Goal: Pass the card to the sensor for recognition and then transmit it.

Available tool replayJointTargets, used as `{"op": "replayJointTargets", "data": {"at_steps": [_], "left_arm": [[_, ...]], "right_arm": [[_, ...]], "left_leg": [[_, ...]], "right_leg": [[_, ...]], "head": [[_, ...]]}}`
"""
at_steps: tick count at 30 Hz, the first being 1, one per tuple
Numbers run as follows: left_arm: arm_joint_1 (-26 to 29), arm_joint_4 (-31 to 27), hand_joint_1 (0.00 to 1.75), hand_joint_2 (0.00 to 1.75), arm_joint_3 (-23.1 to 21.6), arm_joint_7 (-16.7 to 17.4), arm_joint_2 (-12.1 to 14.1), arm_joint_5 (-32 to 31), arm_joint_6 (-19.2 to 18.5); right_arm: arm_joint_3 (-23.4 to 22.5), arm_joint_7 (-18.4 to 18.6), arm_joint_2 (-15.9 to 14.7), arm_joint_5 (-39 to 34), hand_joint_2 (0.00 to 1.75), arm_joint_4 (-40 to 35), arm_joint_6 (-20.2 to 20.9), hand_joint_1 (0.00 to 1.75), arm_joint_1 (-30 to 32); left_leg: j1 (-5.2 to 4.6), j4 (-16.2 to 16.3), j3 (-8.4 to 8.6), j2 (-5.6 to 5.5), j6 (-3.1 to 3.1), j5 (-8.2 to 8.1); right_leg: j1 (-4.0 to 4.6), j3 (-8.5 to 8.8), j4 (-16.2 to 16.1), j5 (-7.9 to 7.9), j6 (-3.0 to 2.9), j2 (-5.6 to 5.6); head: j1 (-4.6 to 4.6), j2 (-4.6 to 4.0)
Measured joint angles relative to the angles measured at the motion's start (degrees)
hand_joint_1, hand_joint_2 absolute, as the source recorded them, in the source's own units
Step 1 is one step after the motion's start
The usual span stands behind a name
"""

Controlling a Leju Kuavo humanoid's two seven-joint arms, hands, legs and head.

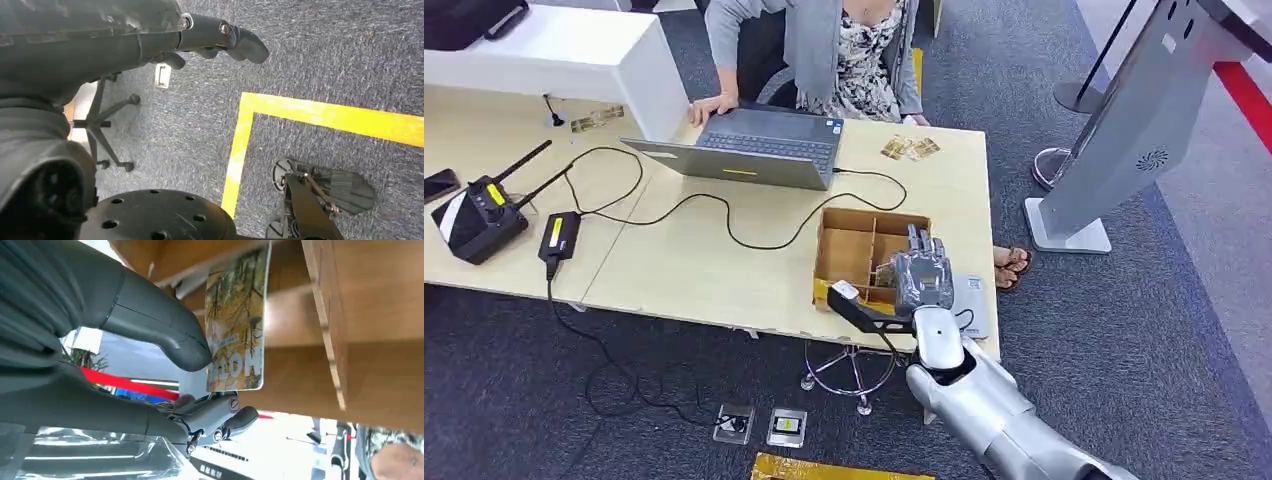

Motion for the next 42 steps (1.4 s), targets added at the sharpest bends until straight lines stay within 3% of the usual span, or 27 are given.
{"op": "replayJointTargets", "data": {"at_steps": [10,19,33,42], "left_arm": [[0.0,0.0,0.0,0.0,0.0,-1.0,0.3,-0.5,-1.8],[0.0,0.0,0.0,0.0,0.0,-1.2,0.5,-0.8,-2.1],[0.0,0.0,0.0,0.0,-0.1,-1.2,0.5,-2.1,-2.4],[0.0,0.0,0.0,0.0,-0.1,-1.8,0.5,-2.6,-2.5]], "right_arm": [[-0.1,3.8,-2.9,3.1,1.75,-7.6,3.0,1.75,-1.8],[-0.1,4.2,-4.5,3.6,1.75,-12.2,3.5,1.75,-1.7],[-1.3,3.3,-5.2,4.0,1.75,-13.1,2.9,1.75,-4.4],[-1.9,2.6,-4.2,3.3,1.75,-11.2,3.1,1.75,-10.8]], "left_leg": [[0.0,0.0,-0.04,0.0,0.0,-0.01],[0.0,0.0,-0.04,0.0,0.0,-0.01],[0.0,0.0,-0.08,-0.02,0.0,0.0],[0.0,0.0,-0.1,-0.04,0.0,0.0]], "right_leg": [[0.0,-0.07,0.0,0.0,0.0,0.0],[0.0,-0.07,0.0,0.0,0.0,0.01],[0.0,-0.06,0.0,0.0,0.0,-0.01],[0.0,-0.08,0.0,0.0,0.0,-0.03]], "head": [[0.0,0.0],[0.0,0.0],[-0.02,0.0],[-0.02,0.0]]}}
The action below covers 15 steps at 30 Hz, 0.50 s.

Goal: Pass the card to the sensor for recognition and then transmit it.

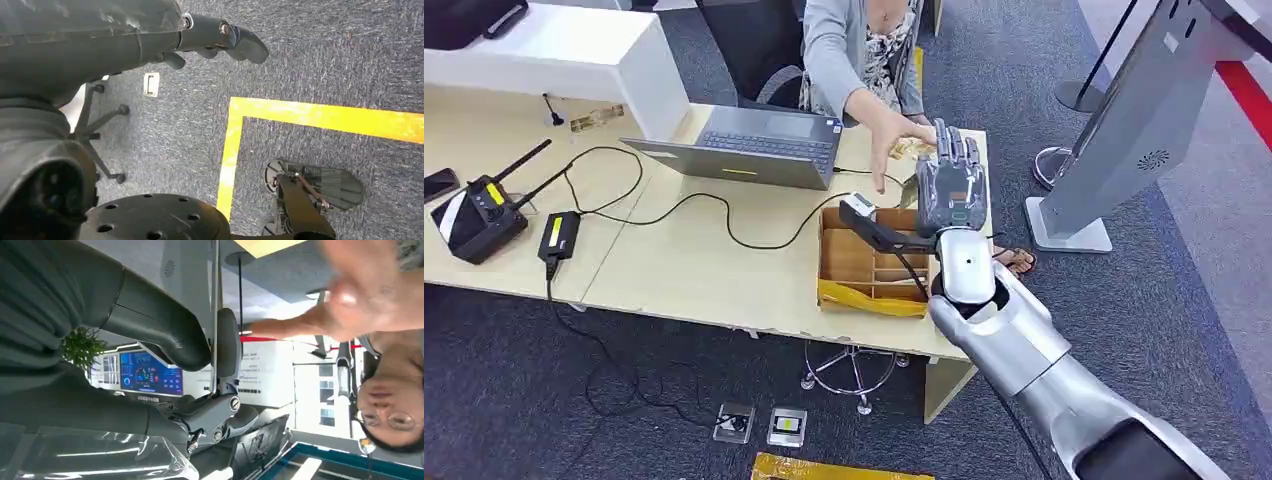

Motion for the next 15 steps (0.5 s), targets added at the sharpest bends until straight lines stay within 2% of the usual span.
{"op": "replayJointTargets", "data": {"at_steps": [15], "left_arm": [[0.0,0.0,0.0,0.0,0.0,-0.5,0.0,0.0,-0.5]], "right_arm": [[0.0,0.1,1.4,0.5,1.75,4.9,-0.8,1.75,-1.1]], "left_leg": [[0.0,0.0,-0.02,-0.04,0.0,0.0]], "right_leg": [[0.0,0.0,0.0,0.0,0.0,-0.06]], "head": [[0.0,0.0]]}}
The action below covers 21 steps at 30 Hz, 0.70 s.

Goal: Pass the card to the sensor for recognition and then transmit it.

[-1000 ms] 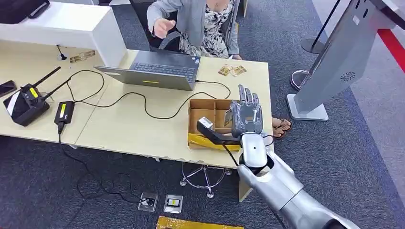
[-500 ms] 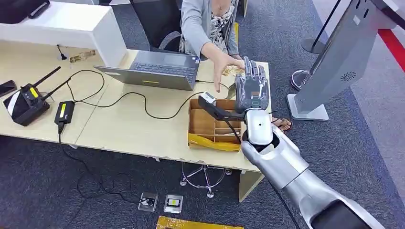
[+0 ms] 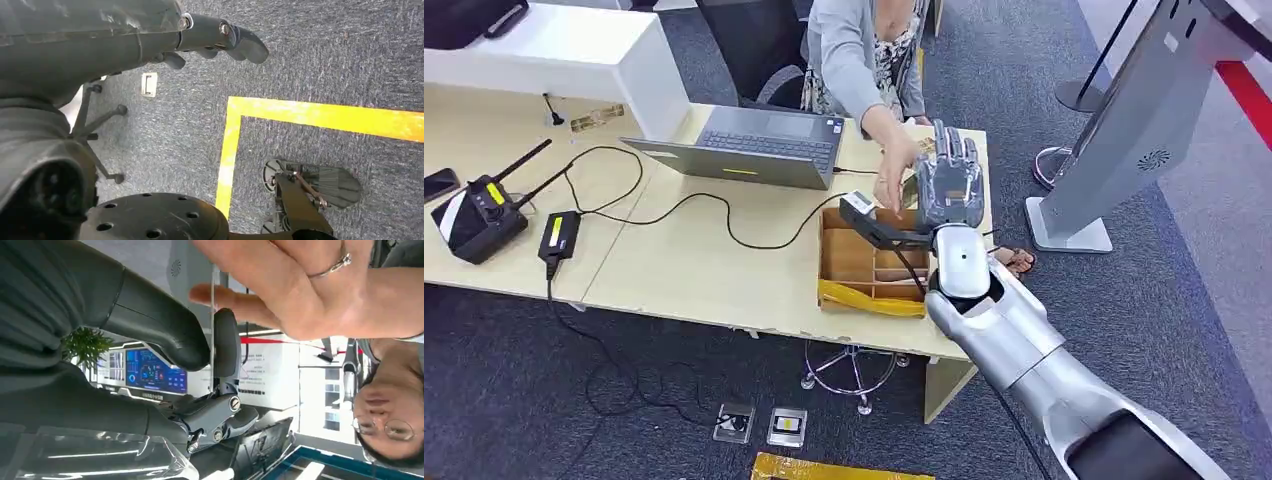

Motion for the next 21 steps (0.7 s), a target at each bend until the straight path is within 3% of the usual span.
{"op": "replayJointTargets", "data": {"at_steps": [10,11,12,16,21], "left_arm": [[0.0,0.0,0.0,0.0,0.0,0.0,0.0,0.0,0.0],[0.0,0.0,0.0,0.0,0.0,0.0,0.0,0.0,0.0],[0.0,0.0,0.0,0.0,0.0,0.0,0.0,0.0,0.0],[0.0,0.0,0.0,0.0,0.0,0.0,0.0,0.1,0.2],[0.0,0.0,0.0,0.0,0.0,0.0,0.0,0.0,0.1]], "right_arm": [[0.0,-0.9,1.0,1.2,1.75,3.3,-1.1,1.75,-0.7],[0.0,-1.1,1.2,1.4,1.75,3.6,-1.3,1.08,-0.7],[0.0,-1.1,1.4,1.7,0.0,3.9,-1.6,0.0,-0.7],[0.1,-1.2,2.0,2.2,0.0,4.7,-1.8,0.0,-0.8],[0.1,-4.2,2.7,1.9,0.0,5.5,-2.7,0.0,-0.8]], "left_leg": [[0.0,0.0,-0.02,-0.02,0.0,0.0],[0.0,0.0,-0.02,-0.02,0.0,0.0],[0.0,0.0,-0.03,-0.02,0.0,0.0],[0.0,0.0,-0.03,-0.02,0.0,0.0],[0.0,0.0,-0.03,-0.02,0.0,0.0]], "right_leg": [[0.0,-0.01,0.0,0.0,0.0,-0.02],[0.0,-0.01,0.0,0.0,0.0,-0.03],[0.0,-0.01,0.0,0.0,0.0,-0.03],[0.0,-0.01,0.0,0.0,0.0,-0.02],[0.0,-0.02,0.0,0.0,0.0,-0.03]], "head": [[0.0,0.0],[0.0,0.0],[0.02,0.0],[0.0,0.0],[0.0,0.0]]}}
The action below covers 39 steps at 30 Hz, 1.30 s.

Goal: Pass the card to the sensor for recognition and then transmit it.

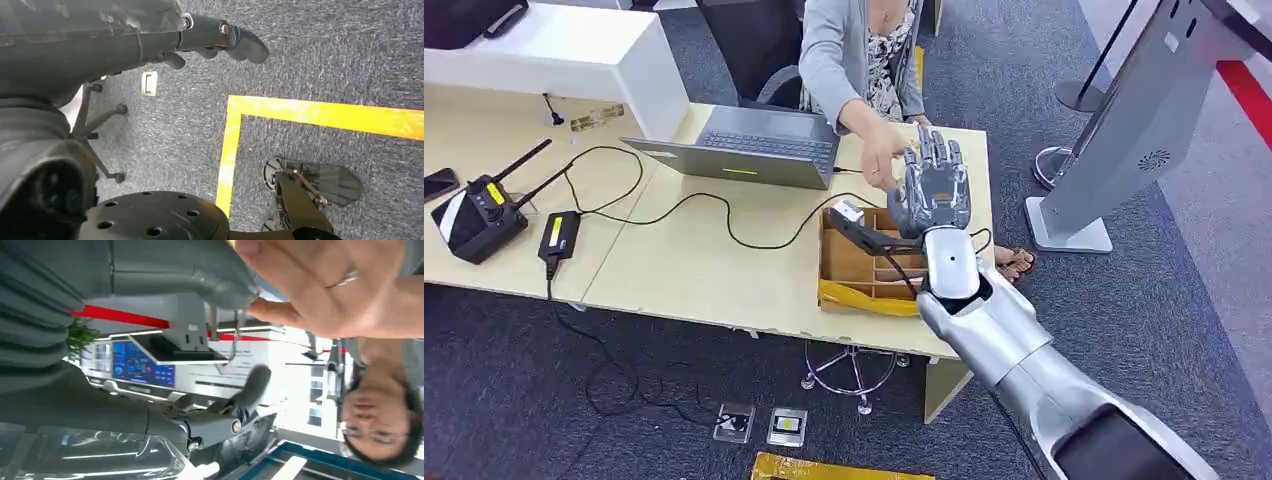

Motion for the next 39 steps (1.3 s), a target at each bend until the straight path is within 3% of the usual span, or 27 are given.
{"op": "replayJointTargets", "data": {"at_steps": [10,13,17,27,30,36,38,39], "left_arm": [[0.0,0.0,0.0,0.0,0.0,0.0,0.0,-0.3,-0.2],[0.1,0.0,0.0,0.0,0.0,-0.1,0.0,0.4,-0.2],[0.2,0.0,0.0,0.0,0.0,-0.2,0.0,1.2,-0.3],[0.6,0.0,0.0,0.0,0.0,1.7,0.0,2.7,0.5],[0.7,0.0,0.0,0.0,0.1,2.4,0.0,3.9,1.5],[0.7,0.0,0.0,0.0,0.7,2.3,-0.5,6.8,4.5],[0.7,0.0,0.0,0.0,1.3,1.9,-0.7,8.5,5.7],[0.7,0.0,0.0,0.0,1.9,1.5,-0.9,9.6,6.4]], "right_arm": [[-0.1,1.6,0.4,0.5,0.0,0.8,1.4,0.0,-0.9],[-1.4,1.8,-1.5,-1.5,0.0,0.8,-2.3,0.0,-0.9],[-4.4,3.3,-6.5,-3.0,0.0,0.8,-5.3,0.0,-0.7],[-18.7,8.2,-23.4,-13.0,0.0,-2.1,-1.5,0.0,5.7],[-22.5,8.2,-26.9,-14.6,0.0,-1.9,-1.7,0.0,8.4],[-27.6,4.6,-30.1,-20.3,0.0,4.3,-6.3,0.0,12.2],[-29.8,0.8,-30.4,-29.8,0.0,6.9,-7.5,0.0,13.9],[-32.1,-3.6,-30.3,-38.2,0.0,8.8,-7.6,0.0,15.2]], "left_leg": [[0.0,0.0,0.02,0.0,0.0,0.0],[-0.01,0.0,0.0,0.0,0.0,0.0],[-0.01,0.0,0.01,-0.06,0.01,0.0],[-0.05,0.1,-0.03,-0.1,0.2,-0.13],[-0.05,0.0,-0.05,-0.03,0.21,-0.16],[-0.03,0.0,-0.04,-0.05,0.19,-0.17],[0.01,0.0,-0.02,-0.05,0.19,-0.17],[0.03,0.0,0.0,-0.13,0.19,-0.17]], "right_leg": [[0.0,-0.03,0.0,0.0,0.0,0.0],[0.0,-0.04,-0.1,0.0,0.0,-0.03],[-0.01,0.04,-0.2,0.01,0.02,-0.11],[-0.05,0.1,-0.3,0.04,0.08,-0.14],[-0.05,0.07,-0.3,0.04,0.08,-0.12],[-0.03,0.04,-0.3,0.03,0.07,-0.11],[0.02,0.09,-0.3,0.0,0.08,-0.13],[0.04,0.16,-0.4,-0.03,0.09,-0.2]], "head": [[0.0,0.0],[0.0,0.0],[0.0,0.0],[0.02,0.0],[-0.02,0.0],[0.0,0.0],[0.0,0.0],[0.02,0.0]]}}
